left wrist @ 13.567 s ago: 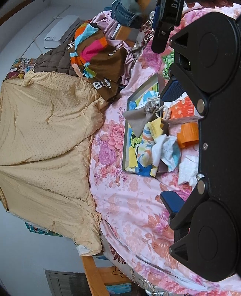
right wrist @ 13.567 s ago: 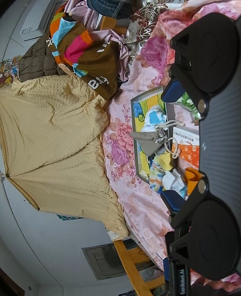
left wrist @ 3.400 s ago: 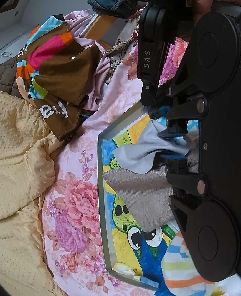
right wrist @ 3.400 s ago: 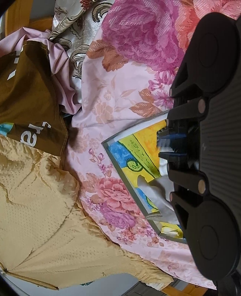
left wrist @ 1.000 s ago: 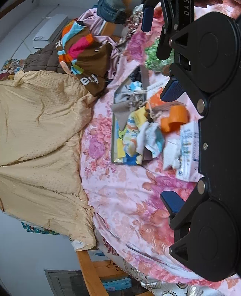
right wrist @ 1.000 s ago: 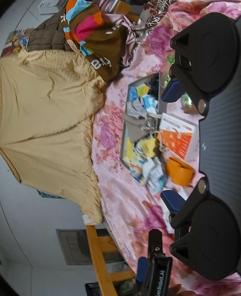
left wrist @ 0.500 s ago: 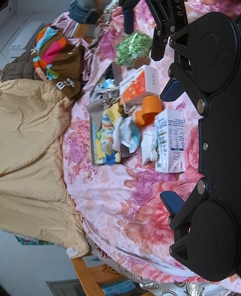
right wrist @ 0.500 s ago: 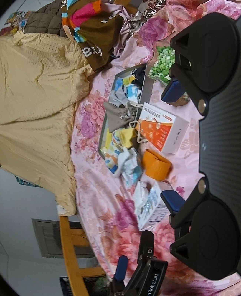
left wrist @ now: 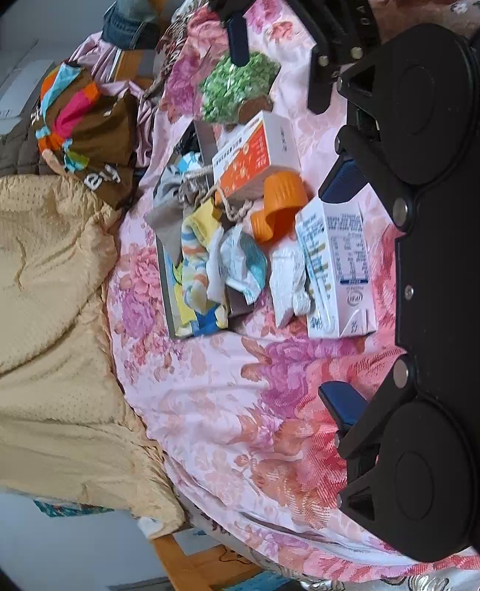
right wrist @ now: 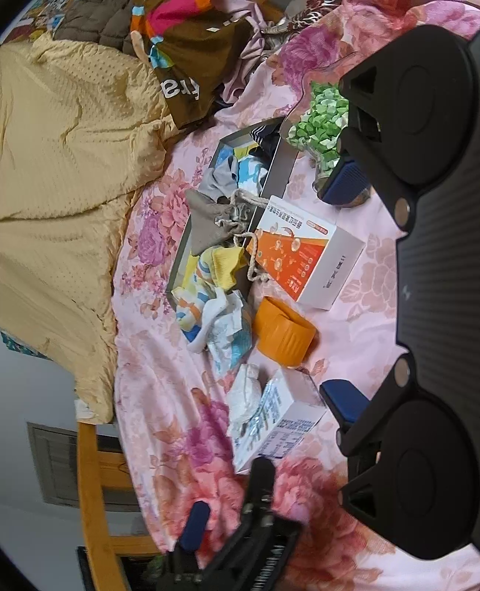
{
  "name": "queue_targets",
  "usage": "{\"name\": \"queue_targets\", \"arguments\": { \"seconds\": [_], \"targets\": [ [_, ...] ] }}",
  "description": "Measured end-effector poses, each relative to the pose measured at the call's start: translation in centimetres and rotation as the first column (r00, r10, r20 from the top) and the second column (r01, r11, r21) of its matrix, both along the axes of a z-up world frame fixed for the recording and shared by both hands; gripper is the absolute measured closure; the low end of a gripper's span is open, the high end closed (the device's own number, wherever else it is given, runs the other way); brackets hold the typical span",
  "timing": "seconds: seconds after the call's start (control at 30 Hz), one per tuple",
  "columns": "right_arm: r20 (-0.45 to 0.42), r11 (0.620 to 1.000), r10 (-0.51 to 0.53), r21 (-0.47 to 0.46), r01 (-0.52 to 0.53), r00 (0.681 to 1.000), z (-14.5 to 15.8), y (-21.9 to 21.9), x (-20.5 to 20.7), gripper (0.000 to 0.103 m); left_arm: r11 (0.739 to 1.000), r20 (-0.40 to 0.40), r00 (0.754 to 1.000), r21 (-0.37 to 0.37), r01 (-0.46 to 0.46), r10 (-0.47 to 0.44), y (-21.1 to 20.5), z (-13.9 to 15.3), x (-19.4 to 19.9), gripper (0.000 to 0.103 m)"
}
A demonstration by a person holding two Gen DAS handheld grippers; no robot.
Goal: Organize soft objects
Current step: 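Move both open tools back toward the remaining items on the bed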
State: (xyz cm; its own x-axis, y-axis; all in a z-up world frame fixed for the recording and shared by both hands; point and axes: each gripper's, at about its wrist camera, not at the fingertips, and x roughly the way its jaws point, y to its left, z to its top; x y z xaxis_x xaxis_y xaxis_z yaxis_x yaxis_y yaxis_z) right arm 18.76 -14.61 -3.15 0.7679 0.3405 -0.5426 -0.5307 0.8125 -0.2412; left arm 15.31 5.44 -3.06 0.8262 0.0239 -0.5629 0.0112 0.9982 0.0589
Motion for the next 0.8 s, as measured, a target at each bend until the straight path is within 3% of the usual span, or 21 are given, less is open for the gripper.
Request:
{"name": "queue_targets", "arguments": {
  "seconds": [0.27,0.67,0.8],
  "targets": [
    [0.027,0.997,0.030,-0.071,-0.028,0.999,-1.1,1.3,0.7,0.000,0.997,-0.036,0.999,-0.068,-0.034,0.031,1.7,-1.0,1.9,0.001],
    [0.103,0.984,0.104,-0.154,-0.087,0.989,-2.6,3.3,2.4,0.001,0.991,-0.048,0.997,-0.128,0.051,-0.057,2.7,-1.6,6.2,0.001],
    [0.117,0.980,0.132,-0.167,-0.111,0.984,-3.0,3.9,2.7,0.001,0.980,-0.061,0.996,-0.193,0.051,-0.064,3.5,-2.0,7.6,0.001]
  ]
}}
